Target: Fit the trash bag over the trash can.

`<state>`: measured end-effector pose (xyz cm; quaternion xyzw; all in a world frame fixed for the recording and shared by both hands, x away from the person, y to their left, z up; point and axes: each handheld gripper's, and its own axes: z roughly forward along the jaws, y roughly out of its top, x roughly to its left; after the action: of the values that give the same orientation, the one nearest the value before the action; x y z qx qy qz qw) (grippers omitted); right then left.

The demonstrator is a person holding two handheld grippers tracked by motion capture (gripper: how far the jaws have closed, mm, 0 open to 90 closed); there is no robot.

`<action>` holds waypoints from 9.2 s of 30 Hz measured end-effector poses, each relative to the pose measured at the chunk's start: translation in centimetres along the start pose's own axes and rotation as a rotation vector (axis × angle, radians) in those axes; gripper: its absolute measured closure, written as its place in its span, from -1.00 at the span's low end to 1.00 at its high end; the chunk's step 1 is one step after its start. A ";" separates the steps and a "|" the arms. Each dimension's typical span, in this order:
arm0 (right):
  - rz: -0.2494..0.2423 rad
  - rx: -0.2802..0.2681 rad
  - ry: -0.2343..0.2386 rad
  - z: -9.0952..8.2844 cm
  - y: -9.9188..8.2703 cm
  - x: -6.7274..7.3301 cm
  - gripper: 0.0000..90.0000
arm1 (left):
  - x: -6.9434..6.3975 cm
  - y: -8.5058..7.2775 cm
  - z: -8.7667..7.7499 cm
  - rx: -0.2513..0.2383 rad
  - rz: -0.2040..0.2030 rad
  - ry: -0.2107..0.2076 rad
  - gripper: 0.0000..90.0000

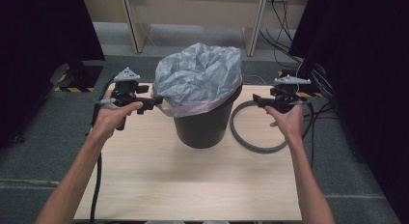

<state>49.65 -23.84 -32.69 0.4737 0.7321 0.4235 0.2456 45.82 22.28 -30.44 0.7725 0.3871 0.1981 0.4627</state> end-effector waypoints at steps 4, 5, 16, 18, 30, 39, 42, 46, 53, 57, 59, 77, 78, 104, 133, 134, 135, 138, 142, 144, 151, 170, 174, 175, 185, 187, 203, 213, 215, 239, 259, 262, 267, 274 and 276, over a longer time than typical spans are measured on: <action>0.017 -0.026 0.020 0.2 2.7 -0.2 -0.45 | 0.2 0.1 0.6 0.007 -0.004 0.004 -0.42; 0.019 -0.030 0.021 0.2 3.4 -0.2 -0.45 | 0.2 0.1 0.8 0.009 -0.003 0.003 -0.41; 0.011 -0.049 0.043 1.1 8.2 1.5 -0.40 | 0.0 0.2 1.5 0.016 0.008 0.006 -0.41; 0.016 -0.048 0.062 1.4 8.6 1.9 -0.37 | 0.0 0.2 1.5 0.016 0.009 0.005 -0.41; -0.047 0.019 0.146 3.0 8.9 3.9 0.60 | 0.1 0.2 1.7 0.016 0.006 -0.003 -0.41; -0.067 0.037 0.139 2.1 9.3 3.7 1.00 | 0.2 0.1 1.7 0.013 0.001 -0.001 -0.41; -0.078 0.047 0.126 1.9 9.0 3.4 1.00 | 0.2 0.1 1.7 0.015 0.002 -0.002 -0.41; -0.079 0.074 0.119 1.9 7.9 2.4 1.00 | 0.1 -0.1 1.7 0.016 0.006 -0.008 -0.40; -0.062 0.143 0.179 3.1 4.4 1.6 1.00 | -0.2 -0.4 2.1 0.036 0.017 -0.021 -0.40; -0.037 0.168 0.230 4.2 2.9 1.7 1.00 | -0.3 -0.6 2.3 0.050 0.027 -0.023 -0.41; -0.028 0.177 0.254 4.7 2.4 1.9 1.00 | -0.3 -0.7 2.4 0.052 0.028 -0.027 -0.41; -0.039 0.193 0.239 7.3 0.6 2.3 0.72 | -0.7 -0.8 2.5 0.056 0.047 -0.033 -0.44; -0.028 0.188 0.225 7.1 0.6 2.1 0.68 | -0.7 -0.9 2.6 0.059 0.052 -0.021 -0.44; -0.041 0.002 0.254 -2.9 2.9 2.2 -0.09 | 1.6 -2.7 -0.3 -0.015 0.030 0.066 -0.48; -0.051 -0.034 0.252 -1.0 6.0 2.8 0.35 | 3.1 -2.1 -2.3 -0.060 -0.027 0.006 -0.53; -0.050 -0.039 0.252 -1.3 6.1 2.9 0.30 | 3.2 -2.2 -2.3 -0.061 -0.030 0.010 -0.53; -0.053 -0.042 0.254 -1.7 6.1 3.0 0.25 | 3.3 -2.2 -2.4 -0.061 -0.029 0.014 -0.53; -0.048 -0.067 0.263 -3.0 6.3 3.5 0.09 | 3.3 -2.2 -2.6 -0.062 -0.029 0.019 -0.53; -0.045 -0.064 0.303 -4.3 6.4 4.4 -0.05 | 3.2 -2.1 -2.7 -0.064 -0.027 0.024 -0.53; -0.058 -0.044 0.309 -4.3 6.2 5.2 -0.07 | 3.2 -2.1 -2.5 -0.061 -0.028 0.025 -0.53; -0.113 -0.007 0.253 -2.0 6.0 6.9 0.29 | 3.0 -2.1 -2.0 -0.047 -0.023 0.028 -0.52; -0.062 -0.001 0.149 5.8 9.8 3.9 0.05 | 2.4 -0.1 -2.5 -0.093 -0.038 0.012 -0.49; -0.029 -0.037 0.150 4.8 9.8 3.3 -0.06 | 1.7 0.9 -2.3 -0.108 -0.041 -0.003 -0.48; -0.022 -0.046 0.153 4.4 9.9 3.2 -0.07 | 1.5 1.1 -2.2 -0.111 -0.045 -0.008 -0.48; -0.029 -0.062 0.169 2.7 9.1 2.7 -0.09 | -0.1 4.4 0.4 -0.081 -0.022 -0.026 -0.10; -0.029 -0.065 0.172 2.5 9.1 2.7 -0.09 | -0.3 4.8 1.1 -0.061 -0.018 -0.031 -0.03; -0.026 -0.075 0.184 2.2 8.4 2.5 -0.10 | -0.9 5.1 3.0 -0.035 0.015 -0.075 0.96; -0.028 -0.081 0.190 2.0 8.1 2.5 -0.10 | 1.6 4.6 0.9 -0.084 0.024 0.025 1.00; -0.031 -0.075 0.189 2.0 8.1 2.5 -0.11 | 2.3 4.4 0.8 -0.078 0.020 0.047 1.00; -0.037 -0.049 0.200 1.6 7.1 2.4 -0.14 | 3.3 -4.1 5.4 0.039 -0.036 0.032 0.96; -0.070 0.011 0.208 0.2 6.1 4.7 0.00 | 2.8 -6.3 -0.5 -0.008 -0.075 0.021 -0.22; -0.051 0.008 0.172 1.1 6.7 4.2 0.02 | 2.9 -6.4 -0.7 -0.005 -0.075 0.020 -0.23; 0.002 -0.011 0.130 3.4 8.1 2.9 -0.10 | 3.0 -6.2 -1.0 -0.016 -0.073 0.024 -0.24; 0.004 -0.034 0.150 2.6 8.5 3.3 -0.17 | 2.9 -6.2 -0.6 -0.008 -0.067 0.021 -0.24; 0.002 -0.032 0.158 1.7 8.1 3.6 -0.19 | 2.8 -6.1 -0.4 -0.008 -0.065 0.021 -0.24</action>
<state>53.30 -18.38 -26.52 0.4355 0.7419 0.4714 0.1941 44.74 26.40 -35.67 0.7555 0.4162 0.1927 0.4678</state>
